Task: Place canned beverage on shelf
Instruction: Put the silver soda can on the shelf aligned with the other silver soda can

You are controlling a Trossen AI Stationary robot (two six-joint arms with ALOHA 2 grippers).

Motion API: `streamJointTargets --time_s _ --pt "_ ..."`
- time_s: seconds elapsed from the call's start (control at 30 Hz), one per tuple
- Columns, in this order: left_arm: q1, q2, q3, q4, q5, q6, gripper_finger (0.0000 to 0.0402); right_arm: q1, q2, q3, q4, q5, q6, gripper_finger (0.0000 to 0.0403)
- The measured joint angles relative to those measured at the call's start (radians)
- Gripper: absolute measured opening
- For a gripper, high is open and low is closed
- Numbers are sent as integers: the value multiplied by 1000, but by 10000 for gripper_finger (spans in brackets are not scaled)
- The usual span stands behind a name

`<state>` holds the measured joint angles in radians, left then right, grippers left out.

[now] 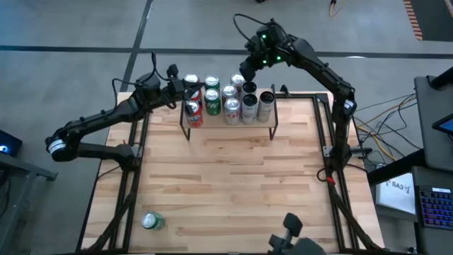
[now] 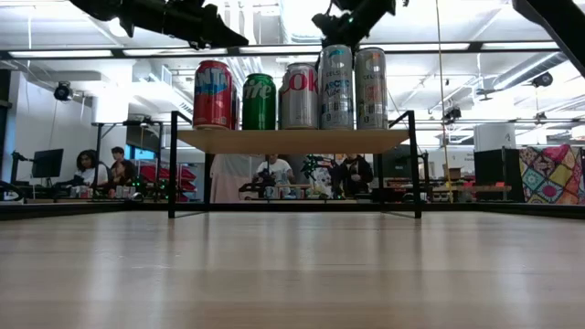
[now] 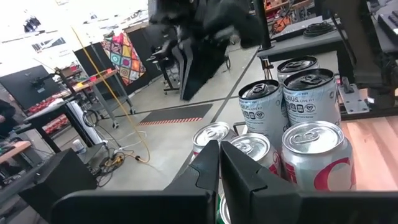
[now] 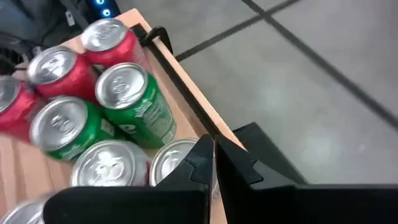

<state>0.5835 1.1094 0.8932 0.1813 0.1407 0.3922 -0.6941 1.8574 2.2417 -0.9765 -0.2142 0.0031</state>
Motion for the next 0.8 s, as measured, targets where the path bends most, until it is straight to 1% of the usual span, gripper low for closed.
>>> streamJointTargets --time_s 0.1,0.13,0.27,0.3,0.37,0.47,0.67,0.8 --pt "-1 10 0 1 7 -19 0 1 -36 7 -13 -13 -75 9" --pt "-3 16 0 7 7 -23 0 1 -50 2 -12 -36 -98 9" --pt "-27 63 26 25 18 -50 0 2 -98 -43 21 -218 -150 9" --pt "-35 78 41 26 27 -60 0 4 -110 -63 35 -239 -156 9" --pt "-52 108 74 22 34 -68 0 16 -134 -109 58 -245 -179 9" --pt "-66 157 147 -39 36 -54 0 20 -187 -201 116 -248 -203 9" --pt "-64 276 348 -260 34 -12 0 24 -335 -418 238 -244 -212 9" --pt "-62 376 500 -403 34 73 0 25 -442 -541 296 -164 -200 9"
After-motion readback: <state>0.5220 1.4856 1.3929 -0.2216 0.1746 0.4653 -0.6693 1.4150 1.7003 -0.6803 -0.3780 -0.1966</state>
